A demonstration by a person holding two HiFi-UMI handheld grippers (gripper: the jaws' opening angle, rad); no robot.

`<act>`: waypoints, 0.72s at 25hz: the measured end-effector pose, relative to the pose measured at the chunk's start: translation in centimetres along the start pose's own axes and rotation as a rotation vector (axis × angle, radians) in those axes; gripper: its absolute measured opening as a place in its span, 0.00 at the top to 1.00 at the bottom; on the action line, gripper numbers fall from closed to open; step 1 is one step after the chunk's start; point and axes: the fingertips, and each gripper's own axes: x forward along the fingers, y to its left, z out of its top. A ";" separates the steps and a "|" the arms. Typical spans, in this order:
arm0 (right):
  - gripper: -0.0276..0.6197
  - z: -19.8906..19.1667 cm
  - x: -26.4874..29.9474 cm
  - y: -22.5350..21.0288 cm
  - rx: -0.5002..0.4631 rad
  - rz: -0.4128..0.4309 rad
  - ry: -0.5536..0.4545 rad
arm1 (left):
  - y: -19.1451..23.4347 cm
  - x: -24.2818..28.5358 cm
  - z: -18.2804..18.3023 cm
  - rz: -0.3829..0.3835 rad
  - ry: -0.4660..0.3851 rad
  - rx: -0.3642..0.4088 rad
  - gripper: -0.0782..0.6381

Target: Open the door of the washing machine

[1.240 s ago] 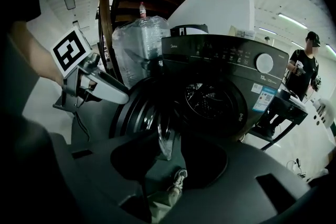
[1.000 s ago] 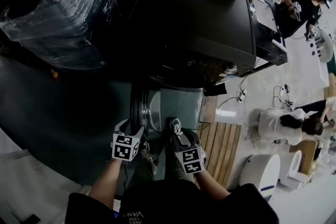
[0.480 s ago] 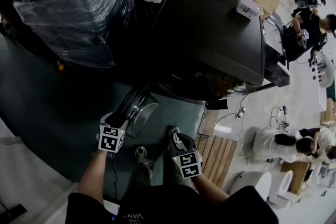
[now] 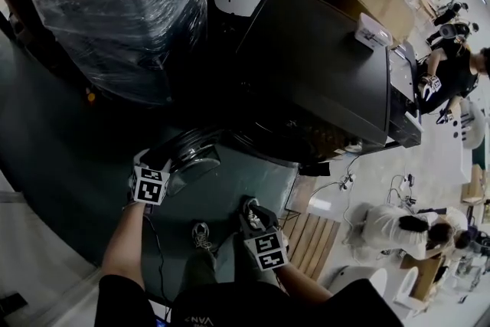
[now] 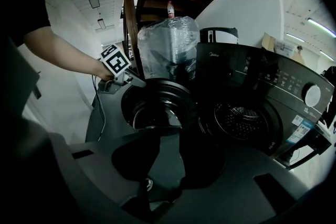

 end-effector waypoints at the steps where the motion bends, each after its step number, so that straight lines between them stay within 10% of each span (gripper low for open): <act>1: 0.77 0.2 0.2 0.1 -0.006 0.004 0.000 | 0.5 0.1 0.2 0.010 0.006 -0.005 0.54; 18: 0.77 2.3 2.2 0.5 -0.050 0.025 -0.007 | 4.5 1.8 2.6 0.096 0.035 0.021 0.54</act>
